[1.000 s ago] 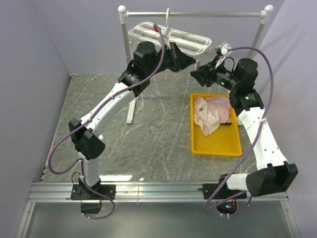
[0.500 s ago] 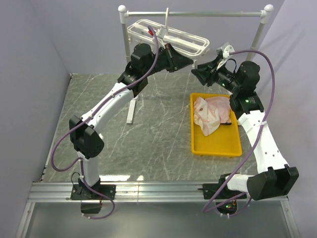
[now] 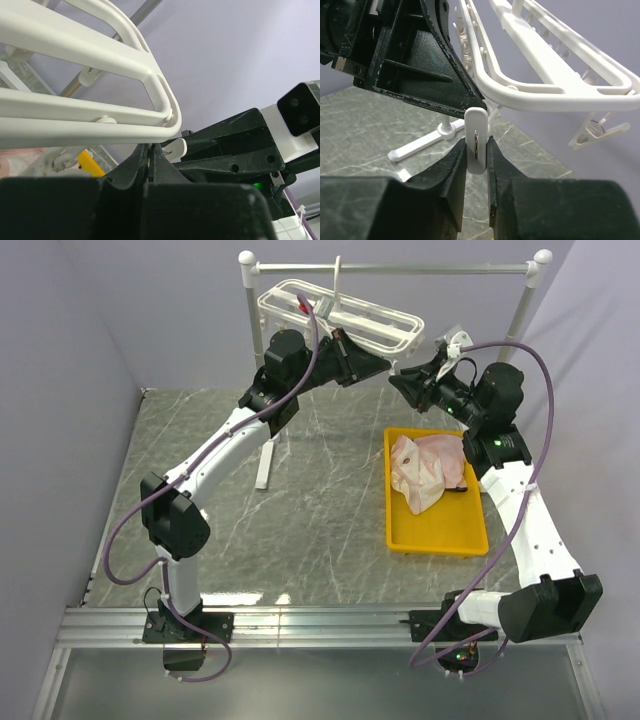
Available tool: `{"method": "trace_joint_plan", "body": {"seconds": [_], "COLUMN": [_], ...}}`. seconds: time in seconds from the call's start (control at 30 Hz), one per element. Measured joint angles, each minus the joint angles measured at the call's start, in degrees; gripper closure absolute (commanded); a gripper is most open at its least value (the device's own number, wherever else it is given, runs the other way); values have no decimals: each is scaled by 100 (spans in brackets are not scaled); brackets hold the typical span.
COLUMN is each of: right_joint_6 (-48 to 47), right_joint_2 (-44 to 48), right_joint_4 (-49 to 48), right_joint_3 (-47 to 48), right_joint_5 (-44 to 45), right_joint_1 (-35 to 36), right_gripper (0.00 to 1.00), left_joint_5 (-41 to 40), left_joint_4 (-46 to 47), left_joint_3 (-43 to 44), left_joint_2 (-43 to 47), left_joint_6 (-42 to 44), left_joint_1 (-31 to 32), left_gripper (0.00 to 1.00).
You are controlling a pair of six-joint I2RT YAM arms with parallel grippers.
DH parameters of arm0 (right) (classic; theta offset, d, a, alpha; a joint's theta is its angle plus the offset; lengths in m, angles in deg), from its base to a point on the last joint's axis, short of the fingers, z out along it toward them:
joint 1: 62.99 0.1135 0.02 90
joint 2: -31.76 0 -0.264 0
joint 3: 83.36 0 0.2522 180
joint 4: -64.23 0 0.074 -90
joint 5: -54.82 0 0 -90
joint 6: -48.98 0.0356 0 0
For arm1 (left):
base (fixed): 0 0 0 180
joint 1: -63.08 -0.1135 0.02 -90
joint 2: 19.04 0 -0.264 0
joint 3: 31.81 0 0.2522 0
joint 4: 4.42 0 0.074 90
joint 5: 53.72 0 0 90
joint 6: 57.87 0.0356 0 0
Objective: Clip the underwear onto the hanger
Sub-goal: Open the clamp at the hanger.
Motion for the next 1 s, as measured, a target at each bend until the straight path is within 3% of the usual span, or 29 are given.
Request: {"method": "trace_joint_plan", "body": {"seconds": [0.07, 0.13, 0.17, 0.23, 0.67, 1.0], "right_joint_6": [-9, -11, -9, -2, 188, 188], "right_joint_2": [-15, -28, -39, -74, -107, -107], "right_joint_4": [-13, -15, -15, -13, -160, -428], "right_joint_3": [0, 2, 4, 24, 9, -146], "right_joint_5": [24, 33, 26, 0, -48, -48], "right_joint_1": [0, 9, 9, 11, 22, 24], "right_gripper": [98, 100, 100, 100, 100, 100], "left_joint_5": [0, 0, -2, 7, 256, 160], "left_joint_4": [7, 28, 31, 31, 772, 938], "left_joint_3": [-13, -35, -42, -59, -901, -942], "left_joint_2": [0, 0, 0, 9, 592, 623], "left_joint_6": [0, 0, -2, 13, 188, 796], "left_joint_1": [-4, -13, -15, -28, -240, -203], "left_gripper": [95, 80, 63, 50, 40, 35]}}
